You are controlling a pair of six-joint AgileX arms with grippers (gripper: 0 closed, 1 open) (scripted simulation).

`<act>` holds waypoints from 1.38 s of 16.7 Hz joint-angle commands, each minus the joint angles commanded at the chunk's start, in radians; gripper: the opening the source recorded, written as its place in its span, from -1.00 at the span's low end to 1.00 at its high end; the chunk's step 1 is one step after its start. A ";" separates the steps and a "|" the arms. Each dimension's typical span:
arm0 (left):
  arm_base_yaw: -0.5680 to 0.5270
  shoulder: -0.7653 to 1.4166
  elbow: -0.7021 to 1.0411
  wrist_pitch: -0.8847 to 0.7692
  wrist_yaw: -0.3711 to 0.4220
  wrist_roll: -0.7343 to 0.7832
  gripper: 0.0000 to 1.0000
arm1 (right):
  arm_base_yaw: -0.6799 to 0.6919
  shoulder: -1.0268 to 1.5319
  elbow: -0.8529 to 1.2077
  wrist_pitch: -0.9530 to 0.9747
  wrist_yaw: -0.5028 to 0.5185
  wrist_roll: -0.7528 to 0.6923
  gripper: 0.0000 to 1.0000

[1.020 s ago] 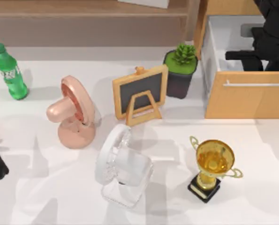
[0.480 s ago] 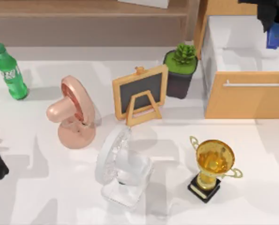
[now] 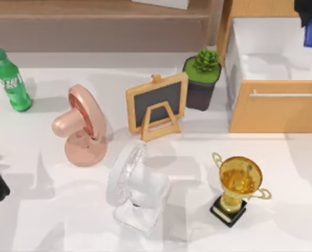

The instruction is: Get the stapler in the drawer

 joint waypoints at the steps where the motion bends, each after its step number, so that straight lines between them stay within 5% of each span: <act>1: 0.000 0.000 0.000 0.000 0.000 0.000 1.00 | -0.005 0.015 -0.012 0.011 0.000 -0.017 -1.00; 16: 0.000 0.000 0.000 0.000 0.000 0.000 1.00 | -0.039 0.338 -0.087 0.107 -0.065 -0.194 -1.00; 23: 0.000 0.000 0.000 0.000 0.000 0.000 1.00 | -0.039 0.338 -0.087 0.107 -0.065 -0.194 0.06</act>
